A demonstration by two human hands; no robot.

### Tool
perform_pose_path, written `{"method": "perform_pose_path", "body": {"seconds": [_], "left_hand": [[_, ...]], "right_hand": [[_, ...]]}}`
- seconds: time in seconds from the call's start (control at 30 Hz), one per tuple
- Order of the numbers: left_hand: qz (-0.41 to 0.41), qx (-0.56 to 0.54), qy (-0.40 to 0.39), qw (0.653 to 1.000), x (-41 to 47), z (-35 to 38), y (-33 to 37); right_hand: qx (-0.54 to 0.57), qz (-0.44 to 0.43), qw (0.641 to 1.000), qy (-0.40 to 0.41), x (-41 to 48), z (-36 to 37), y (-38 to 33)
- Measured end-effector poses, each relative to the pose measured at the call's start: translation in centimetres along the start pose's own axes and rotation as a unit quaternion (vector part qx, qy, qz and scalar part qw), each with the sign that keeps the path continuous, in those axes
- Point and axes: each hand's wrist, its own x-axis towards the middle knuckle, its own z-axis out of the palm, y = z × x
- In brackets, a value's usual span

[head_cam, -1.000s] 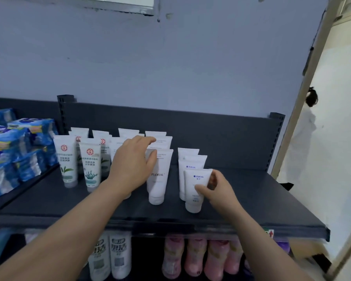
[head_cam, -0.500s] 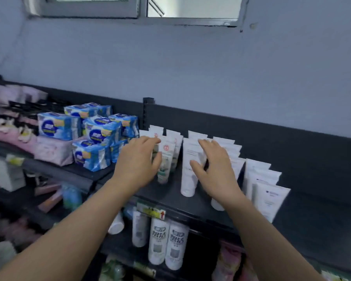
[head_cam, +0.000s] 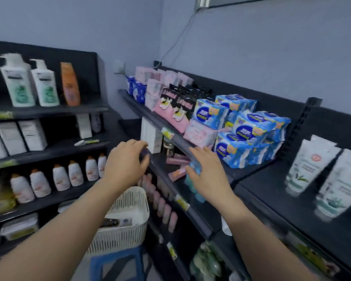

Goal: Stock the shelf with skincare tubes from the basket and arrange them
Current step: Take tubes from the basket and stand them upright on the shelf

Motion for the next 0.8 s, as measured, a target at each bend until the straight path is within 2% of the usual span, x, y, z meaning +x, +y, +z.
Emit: {"method": "perform_pose_path", "body": {"seconds": [0.2,0.33,0.53,0.8], "left_hand": [[-0.088,0.029,-0.048,0.995,0.2,0.9,-13.0],[-0.122,0.037,-0.092,0.987,0.1,2.9,-20.3],[-0.184,0.021,-0.175,0.967,-0.9,8.8,-27.8],[-0.259,-0.005,-0.284,0.923,-3.4,20.7,-34.7]], "right_hand": [[0.038,-0.018,0.997,-0.070,5.5,11.5,-4.0],[0.065,0.008,0.990,-0.121,7.6,18.5,-5.6],[0.100,0.056,0.975,-0.191,8.4,28.3,-3.8],[0.114,0.152,0.940,-0.285,8.4,40.0,1.9]]}}
